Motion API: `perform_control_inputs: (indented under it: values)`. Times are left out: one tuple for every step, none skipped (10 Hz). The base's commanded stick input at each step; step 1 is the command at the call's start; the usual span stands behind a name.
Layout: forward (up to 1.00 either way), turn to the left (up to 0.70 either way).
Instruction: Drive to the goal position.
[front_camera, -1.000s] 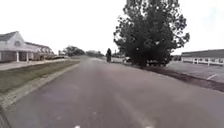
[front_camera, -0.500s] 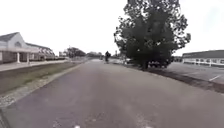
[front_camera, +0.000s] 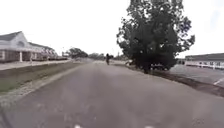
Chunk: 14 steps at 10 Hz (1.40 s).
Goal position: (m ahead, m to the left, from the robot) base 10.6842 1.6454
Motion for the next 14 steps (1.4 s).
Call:
perform_control_inputs:
  values:
    - [0.70, 0.00]
    - [0.70, 0.00]
    - [0.70, 0.00]
    - [0.70, 0.19]
    - [0.70, 0.35]
    - [0.70, 0.35]
    - [0.70, 0.35]
    - [0.70, 0.35]
    - [0.70, 0.35]
    - [0.70, 0.35]
    - [0.70, 0.35]
    - [0.70, 0.35]
    - [0.70, 0.35]
    - [0.70, 0.13]
